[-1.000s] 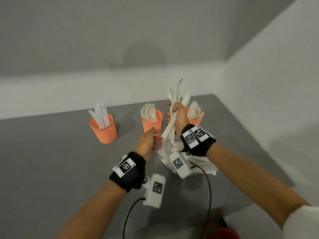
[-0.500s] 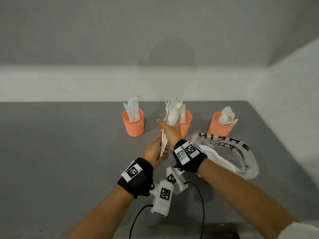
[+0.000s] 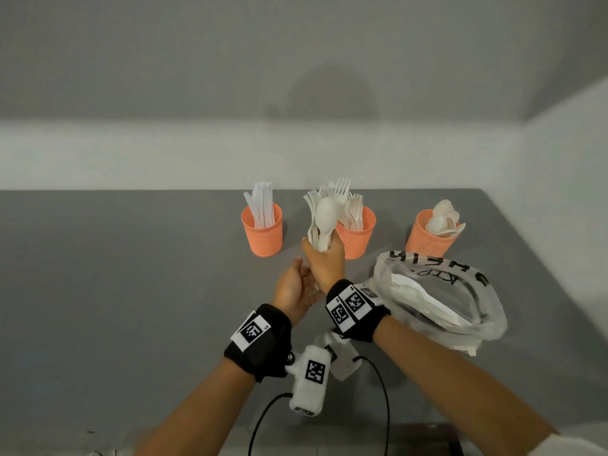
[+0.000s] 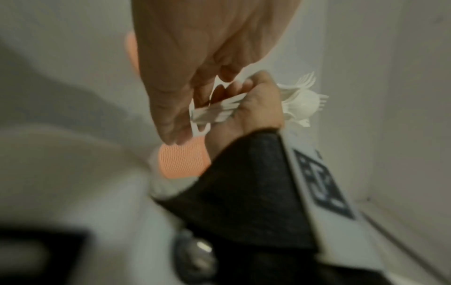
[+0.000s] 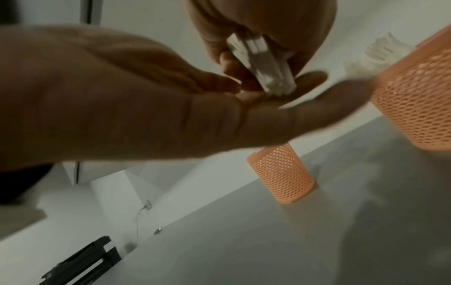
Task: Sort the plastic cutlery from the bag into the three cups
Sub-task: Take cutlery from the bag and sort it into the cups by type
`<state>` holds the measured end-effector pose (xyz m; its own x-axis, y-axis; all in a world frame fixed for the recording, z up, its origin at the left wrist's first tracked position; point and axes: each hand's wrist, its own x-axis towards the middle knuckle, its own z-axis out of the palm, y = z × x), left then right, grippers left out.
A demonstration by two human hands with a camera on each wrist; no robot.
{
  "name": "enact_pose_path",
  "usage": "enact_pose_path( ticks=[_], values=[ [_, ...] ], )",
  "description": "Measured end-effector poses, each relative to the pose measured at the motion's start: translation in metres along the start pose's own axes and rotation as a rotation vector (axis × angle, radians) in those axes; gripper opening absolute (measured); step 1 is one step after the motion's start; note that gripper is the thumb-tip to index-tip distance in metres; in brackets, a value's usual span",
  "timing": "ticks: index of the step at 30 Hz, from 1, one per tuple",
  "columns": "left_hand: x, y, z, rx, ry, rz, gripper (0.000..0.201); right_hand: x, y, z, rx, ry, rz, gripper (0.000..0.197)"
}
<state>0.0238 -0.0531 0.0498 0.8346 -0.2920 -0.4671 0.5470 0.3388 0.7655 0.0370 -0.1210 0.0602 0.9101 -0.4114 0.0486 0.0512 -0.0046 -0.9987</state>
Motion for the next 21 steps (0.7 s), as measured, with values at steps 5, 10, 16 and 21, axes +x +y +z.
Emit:
enact_pose_path(
  ticks=[5, 10, 16, 21],
  values=[
    [-0.004, 0.022, -0.012, 0.226, -0.125, 0.255, 0.034, -0.006, 0.02, -0.006, -0.45, -0.033, -0.078, 0.033],
    [-0.007, 0.032, -0.002, 0.228, 0.074, 0.415, 0.016, -0.026, 0.019, 0.001, -0.695, -0.241, -0.175, 0.038],
    [-0.002, 0.043, -0.02, 0.25, -0.138, 0.268, 0.011, -0.022, -0.003, -0.01, -0.197, -0.553, 0.263, 0.018],
    [-0.006, 0.053, -0.03, 0.268, -0.416, 0.08, 0.024, -0.021, -0.016, -0.021, -0.003, -0.878, 0.56, 0.007]
  ],
)
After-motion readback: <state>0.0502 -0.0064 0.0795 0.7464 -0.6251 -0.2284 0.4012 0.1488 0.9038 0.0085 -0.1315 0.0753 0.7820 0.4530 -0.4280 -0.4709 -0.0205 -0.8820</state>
